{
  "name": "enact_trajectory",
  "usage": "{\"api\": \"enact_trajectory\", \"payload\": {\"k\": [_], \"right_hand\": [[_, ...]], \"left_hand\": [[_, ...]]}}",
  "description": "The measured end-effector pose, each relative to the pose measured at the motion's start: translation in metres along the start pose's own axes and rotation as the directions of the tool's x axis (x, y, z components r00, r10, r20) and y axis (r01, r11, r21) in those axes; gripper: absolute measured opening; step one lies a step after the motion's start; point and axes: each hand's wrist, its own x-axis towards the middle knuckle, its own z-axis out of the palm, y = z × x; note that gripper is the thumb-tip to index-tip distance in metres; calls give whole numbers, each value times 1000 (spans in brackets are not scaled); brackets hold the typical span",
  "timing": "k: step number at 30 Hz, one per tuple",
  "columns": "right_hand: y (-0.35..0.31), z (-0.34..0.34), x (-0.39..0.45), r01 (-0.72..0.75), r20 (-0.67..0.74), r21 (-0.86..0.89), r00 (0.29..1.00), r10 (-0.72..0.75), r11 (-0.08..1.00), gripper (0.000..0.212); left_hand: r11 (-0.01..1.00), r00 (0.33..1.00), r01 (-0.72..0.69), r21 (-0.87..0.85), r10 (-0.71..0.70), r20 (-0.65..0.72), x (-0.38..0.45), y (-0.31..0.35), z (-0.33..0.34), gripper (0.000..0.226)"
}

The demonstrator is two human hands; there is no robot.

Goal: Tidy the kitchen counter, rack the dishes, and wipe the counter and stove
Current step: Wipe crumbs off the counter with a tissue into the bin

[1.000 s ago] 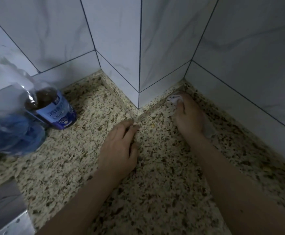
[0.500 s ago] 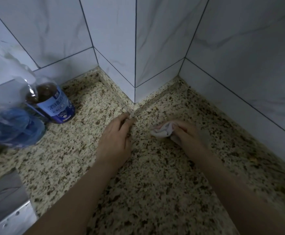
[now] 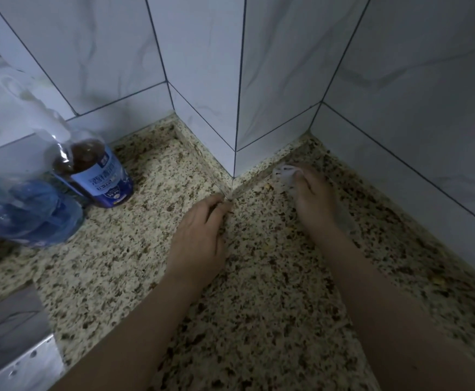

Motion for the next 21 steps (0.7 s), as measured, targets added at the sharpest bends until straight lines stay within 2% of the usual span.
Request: {"api": "enact_trajectory", "payload": {"k": [3, 7, 11, 14, 16, 18, 19, 21], "right_hand": [[2, -5, -8, -32, 171, 121, 985, 11, 992, 31], [-3, -12, -16, -70, 355, 162, 935, 8, 984, 31], [-4, -23, -30, -137, 425, 169, 903, 53, 976, 32], [-6, -30, -53, -207, 425, 171, 897, 117, 963, 31], [-10, -36, -67, -226, 320, 197, 935, 155, 954, 34], [-9, -39, -77, -192, 61, 192, 981, 184, 962, 32], [-9, -39, -77, -187, -87, 246, 973, 214, 951, 31], [-14, -41, -68, -131, -345, 335, 904, 251, 933, 29]], "left_hand": [[1000, 1000, -4, 4, 4, 9, 0, 0, 0, 57], [1000, 1000, 3, -6, -3, 6, -1, 0, 0, 57], [1000, 1000, -9, 4, 9, 4, -1, 0, -1, 58], [1000, 1000, -13, 10, 13, 13, -2, 2, -3, 56], [1000, 1000, -23, 17, 22, 15, -1, 3, -5, 55], [999, 999, -23, 25, 23, 25, -1, 3, -5, 52], [999, 999, -21, 27, 20, 28, -1, 2, -6, 51], [999, 999, -25, 27, 24, 33, 0, 2, -5, 59]]}}
